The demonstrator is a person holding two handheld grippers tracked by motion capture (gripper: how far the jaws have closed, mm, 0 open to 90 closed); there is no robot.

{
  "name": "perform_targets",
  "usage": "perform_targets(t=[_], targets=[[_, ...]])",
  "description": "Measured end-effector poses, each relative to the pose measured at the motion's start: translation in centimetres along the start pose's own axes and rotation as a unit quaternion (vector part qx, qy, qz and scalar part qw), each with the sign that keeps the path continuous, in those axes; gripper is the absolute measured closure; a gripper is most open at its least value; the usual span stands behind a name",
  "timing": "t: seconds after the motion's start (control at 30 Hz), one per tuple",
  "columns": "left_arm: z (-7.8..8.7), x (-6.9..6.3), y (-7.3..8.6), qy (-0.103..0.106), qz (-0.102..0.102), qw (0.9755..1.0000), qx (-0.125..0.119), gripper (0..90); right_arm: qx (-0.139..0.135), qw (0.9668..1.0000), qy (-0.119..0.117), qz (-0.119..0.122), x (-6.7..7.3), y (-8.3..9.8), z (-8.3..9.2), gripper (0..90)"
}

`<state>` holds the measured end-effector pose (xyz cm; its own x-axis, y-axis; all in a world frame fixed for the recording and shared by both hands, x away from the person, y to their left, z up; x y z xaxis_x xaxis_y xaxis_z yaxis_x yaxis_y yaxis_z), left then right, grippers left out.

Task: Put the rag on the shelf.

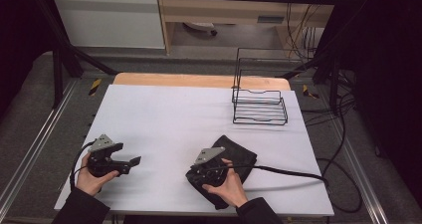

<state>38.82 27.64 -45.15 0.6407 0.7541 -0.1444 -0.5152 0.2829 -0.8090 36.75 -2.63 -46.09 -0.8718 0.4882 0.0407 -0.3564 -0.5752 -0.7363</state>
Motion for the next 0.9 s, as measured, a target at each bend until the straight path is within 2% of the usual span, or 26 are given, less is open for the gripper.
perform_targets(t=[0.07, 0.1, 0.17, 0.23, 0.27, 0.37, 0.4, 0.43, 0.47, 0.5, 0.53, 0.57, 0.6, 0.63, 0.7, 0.73, 0.77, 0.87, 0.9], targets=[[-0.1, -0.3, -0.2, -0.001, 0.0, 1.0, 0.003, 6.9, -0.008, 0.9999, 0.002, -0.007, -0.4, -0.1, 0.4, 52.9], [-0.2, -0.6, -0.3, -0.001, -0.001, 1.0, 0.006, 6.9, -0.026, 0.9993, 0.017, -0.023, -1.7, -0.3, 1.7, 47.1], [-0.5, -1.3, -0.8, 0.003, -0.003, 0.9999, 0.011, 6.9, -0.033, 0.9979, 0.041, -0.037, -3.1, -0.3, 2.8, 43.1], [-0.7, -1.6, -1.0, 0.007, -0.004, 0.9999, 0.013, 7.0, -0.043, 0.9958, 0.063, -0.05, -4.8, -0.2, 4.0, 38.4], [-0.9, -2.4, -1.5, 0.011, -0.007, 0.9998, 0.016, 7.0, -0.046, 0.9944, 0.077, -0.056, -5.6, -0.1, 4.6, 35.1], [-1.5, -3.9, -2.5, 0.018, -0.012, 0.9996, 0.019, 9.2, -0.051, 0.9902, 0.107, -0.074, -7.7, 0.2, 5.8, 32.7], [-1.5, -3.9, -2.5, 0.018, -0.012, 0.9996, 0.019, 10.0, -0.052, 0.9888, 0.115, -0.078, -8.3, 0.4, 6.0, 32.0], [-2.2, -5.2, -3.2, 0.026, -0.021, 0.9991, 0.027, 10.9, -0.053, 0.9875, 0.122, -0.085, -8.8, 0.5, 6.1, 31.6], [-2.2, -5.2, -3.2, 0.026, -0.021, 0.9991, 0.027, 11.7, -0.053, 0.9865, 0.126, -0.09, -9.3, 0.7, 6.1, 31.3], [-3.0, -6.5, -3.8, 0.031, -0.036, 0.9981, 0.04, 12.3, -0.053, 0.9852, 0.131, -0.098, -9.7, 0.8, 6.0, 30.5], [-3.5, -7.2, -4.0, 0.036, -0.039, 0.9976, 0.044, 13.4, -0.05, 0.9843, 0.134, -0.104, -10.1, 1.0, 5.8, 30.9], [-3.5, -7.2, -4.0, 0.036, -0.039, 0.9976, 0.044, 15.2, -0.045, 0.9841, 0.135, -0.106, -10.5, 1.2, 5.5, 31.1], [-4.5, -8.5, -4.5, 0.047, -0.047, 0.9965, 0.052, 17.0, -0.04, 0.9838, 0.138, -0.108, -10.9, 1.4, 5.2, 31.9], [-4.5, -8.5, -4.5, 0.047, -0.047, 0.9965, 0.052, 18.8, -0.032, 0.9838, 0.139, -0.108, -11.3, 1.6, 4.9, 33.5], [-5.6, -9.7, -4.7, 0.056, -0.051, 0.9952, 0.062, 20.7, -0.028, 0.9837, 0.141, -0.109, -11.6, 1.8, 4.6, 34.3], [-6.2, -10.2, -4.8, 0.061, -0.052, 0.9946, 0.066, 25.8, -0.021, 0.9834, 0.14, -0.113, -12.2, 2.2, 4.0, 38.9], [-6.7, -10.8, -4.8, 0.067, -0.05, 0.9941, 0.069, 25.8, -0.021, 0.9834, 0.14, -0.113, -12.2, 2.2, 4.0, 38.9], [-8.3, -12.4, -4.4, 0.091, -0.056, 0.9903, 0.089, 35.7, -0.011, 0.9822, 0.142, -0.122, -13.1, 3.2, 3.3, 46.7], [-8.3, -12.4, -4.4, 0.091, -0.056, 0.9903, 0.089, 38.5, -0.009, 0.9818, 0.141, -0.126, -13.3, 3.5, 3.2, 48.7]])
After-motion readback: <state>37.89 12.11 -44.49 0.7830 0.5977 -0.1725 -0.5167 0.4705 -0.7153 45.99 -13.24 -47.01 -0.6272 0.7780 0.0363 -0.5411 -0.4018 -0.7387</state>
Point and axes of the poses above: each handheld gripper's, and its own axes: z roughly backward along the jaws, y roughly out of its underside, x roughly to its left, the point moved 4 cm from there along -z, roughly forward along the jaws, and after that the axes turned 3 degrees about y, right-handed, at the moved point
